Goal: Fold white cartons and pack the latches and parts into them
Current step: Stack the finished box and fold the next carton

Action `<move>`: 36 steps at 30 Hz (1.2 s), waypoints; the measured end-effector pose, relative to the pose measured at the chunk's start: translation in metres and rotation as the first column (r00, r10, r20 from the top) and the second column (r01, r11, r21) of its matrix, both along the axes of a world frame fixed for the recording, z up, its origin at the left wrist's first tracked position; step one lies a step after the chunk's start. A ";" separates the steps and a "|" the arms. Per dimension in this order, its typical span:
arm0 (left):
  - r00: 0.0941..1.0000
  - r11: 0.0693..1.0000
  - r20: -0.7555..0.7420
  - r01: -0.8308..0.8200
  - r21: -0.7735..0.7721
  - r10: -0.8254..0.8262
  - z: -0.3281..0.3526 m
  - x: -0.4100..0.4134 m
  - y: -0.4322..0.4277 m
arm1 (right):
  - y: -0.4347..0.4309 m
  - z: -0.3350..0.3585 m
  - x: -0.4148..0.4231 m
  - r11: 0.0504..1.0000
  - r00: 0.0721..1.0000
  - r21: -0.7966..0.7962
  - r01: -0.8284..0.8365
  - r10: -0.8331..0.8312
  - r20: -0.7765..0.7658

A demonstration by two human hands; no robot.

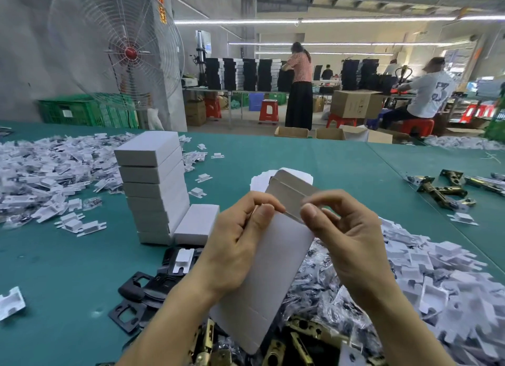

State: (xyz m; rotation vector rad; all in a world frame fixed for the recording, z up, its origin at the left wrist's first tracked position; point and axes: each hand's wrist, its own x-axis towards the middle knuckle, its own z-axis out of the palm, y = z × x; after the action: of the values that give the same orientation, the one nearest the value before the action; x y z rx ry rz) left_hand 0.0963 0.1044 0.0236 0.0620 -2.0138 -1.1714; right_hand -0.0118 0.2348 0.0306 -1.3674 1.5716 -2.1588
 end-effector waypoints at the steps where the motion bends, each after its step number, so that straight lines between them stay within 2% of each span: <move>1: 1.000 1.000 0.018 0.007 -0.007 -0.007 0.000 0.000 -0.001 | 0.001 0.000 -0.001 0.999 0.999 -0.024 -0.021 0.021 0.031; 7: 0.998 0.999 0.052 0.031 0.017 -0.032 -0.001 0.000 -0.005 | 0.000 0.003 0.006 0.996 0.991 0.021 -0.083 0.080 0.107; 11: 0.998 0.999 0.052 -0.026 -0.037 0.028 -0.002 -0.001 -0.007 | -0.002 0.006 0.010 0.976 0.987 0.183 -0.120 0.097 0.131; 13: 0.997 0.999 0.063 -0.053 0.000 0.053 -0.004 -0.002 -0.007 | -0.002 0.005 0.008 0.951 0.972 0.258 -0.171 0.120 0.203; 16: 0.993 0.994 0.091 -0.081 0.068 0.075 -0.006 -0.001 -0.006 | 0.000 0.005 0.007 0.935 0.935 0.258 -0.242 0.154 0.319; 20: 0.963 0.997 0.263 -0.034 -0.067 0.050 -0.006 0.001 -0.002 | -0.002 0.002 0.008 0.958 0.936 0.225 -0.177 0.093 0.338; 24: 0.892 0.975 0.428 -0.055 -0.215 0.145 -0.009 0.001 0.000 | -0.004 -0.002 0.005 0.981 0.936 0.180 -0.066 -0.002 0.351; 28: 0.891 0.931 0.359 -0.158 -0.329 0.278 -0.009 0.001 0.000 | -0.003 -0.001 0.004 0.989 0.934 0.145 -0.028 -0.026 0.357; 32: 0.864 0.842 0.278 -0.256 -0.475 0.419 -0.008 0.002 0.005 | -0.002 0.000 0.004 0.985 0.953 0.170 -0.029 -0.024 0.301; 36: 0.878 0.815 0.201 -0.288 -0.504 0.435 -0.003 0.004 0.011 | -0.002 0.003 0.007 0.978 0.963 0.193 -0.081 0.027 0.268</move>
State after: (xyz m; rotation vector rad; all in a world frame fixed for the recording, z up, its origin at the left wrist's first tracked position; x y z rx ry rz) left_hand 0.1000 0.1154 0.0203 0.4008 -2.3711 -0.4341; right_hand -0.0047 0.2333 0.0335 -1.0022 1.5778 -1.9872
